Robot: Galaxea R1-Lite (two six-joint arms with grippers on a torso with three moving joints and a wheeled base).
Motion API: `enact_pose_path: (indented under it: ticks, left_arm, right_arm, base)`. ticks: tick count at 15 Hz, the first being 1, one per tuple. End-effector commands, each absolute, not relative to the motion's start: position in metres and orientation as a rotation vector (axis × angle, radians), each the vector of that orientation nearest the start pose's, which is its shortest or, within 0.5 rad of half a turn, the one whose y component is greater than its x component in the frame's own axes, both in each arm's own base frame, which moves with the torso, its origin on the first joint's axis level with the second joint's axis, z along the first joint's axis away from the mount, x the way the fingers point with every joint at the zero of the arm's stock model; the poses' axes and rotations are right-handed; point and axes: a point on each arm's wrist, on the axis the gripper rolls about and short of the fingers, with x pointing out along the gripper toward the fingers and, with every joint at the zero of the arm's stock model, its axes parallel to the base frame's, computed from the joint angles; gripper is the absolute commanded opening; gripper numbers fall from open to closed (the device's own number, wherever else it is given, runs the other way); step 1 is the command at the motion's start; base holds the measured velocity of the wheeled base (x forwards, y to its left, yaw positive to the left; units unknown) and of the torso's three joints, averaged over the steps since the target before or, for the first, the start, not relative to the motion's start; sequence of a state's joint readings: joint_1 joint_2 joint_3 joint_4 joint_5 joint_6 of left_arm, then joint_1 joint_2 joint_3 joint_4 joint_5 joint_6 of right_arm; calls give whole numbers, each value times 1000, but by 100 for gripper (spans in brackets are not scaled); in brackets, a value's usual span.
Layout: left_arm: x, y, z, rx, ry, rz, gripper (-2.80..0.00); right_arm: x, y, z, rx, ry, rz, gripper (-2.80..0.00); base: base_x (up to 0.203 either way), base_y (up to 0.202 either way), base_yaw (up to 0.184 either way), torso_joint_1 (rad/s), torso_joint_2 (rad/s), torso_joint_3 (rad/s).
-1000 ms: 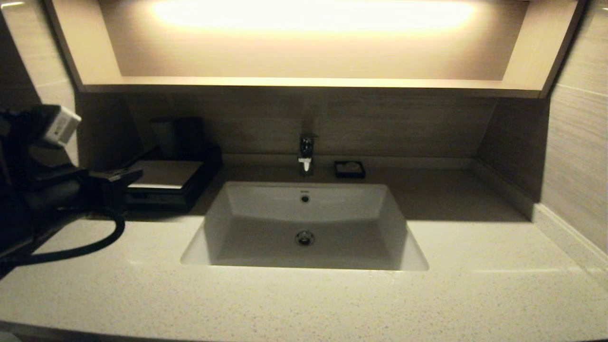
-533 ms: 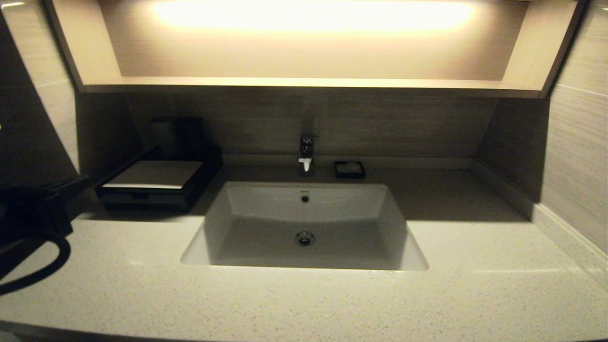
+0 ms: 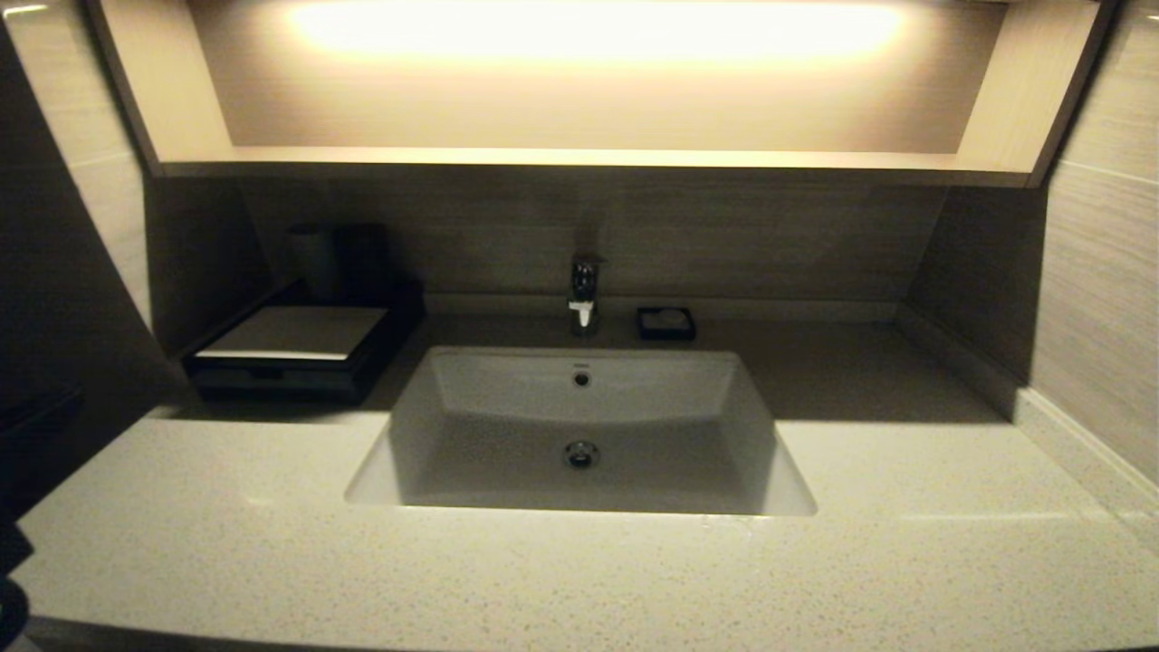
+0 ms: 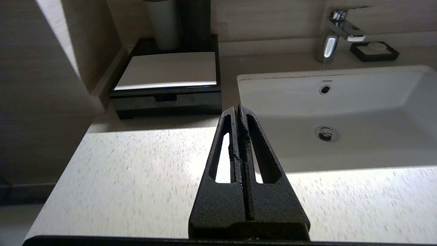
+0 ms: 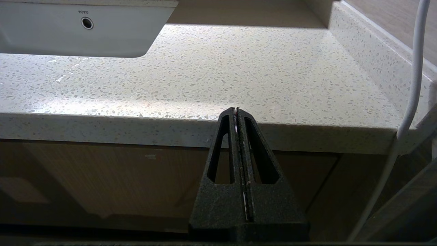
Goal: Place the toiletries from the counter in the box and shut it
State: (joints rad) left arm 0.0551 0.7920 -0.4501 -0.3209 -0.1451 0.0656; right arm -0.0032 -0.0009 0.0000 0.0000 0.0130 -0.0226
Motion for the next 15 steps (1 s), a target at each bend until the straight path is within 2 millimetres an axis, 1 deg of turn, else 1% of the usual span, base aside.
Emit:
enact_pose_path:
  ticks: [1,5,12,15]
  left_arm:
    - [53,0,217,70,-45,-89,-280]
    - [28,-2,197,71,-56,-92,-280]
    - [-11,-4,175,73,-67,-98,-280]
    - [-23,-4,166,71,-63,-107,-280]
  right_arm:
    - [-23,0,75,-23,1,11,-280]
    - [-23,0,75,-23,1,11,-280]
    - [-23,0,75,-23,1,11,-280]
    - [-23,0,75,-23,1,11,-280]
  base:
    - [0,0,0,0,0,0]
    - [0,0,0,0,0,0]
    - [0,0,0,0,0,0]
    - [0,0,0,0,0,0]
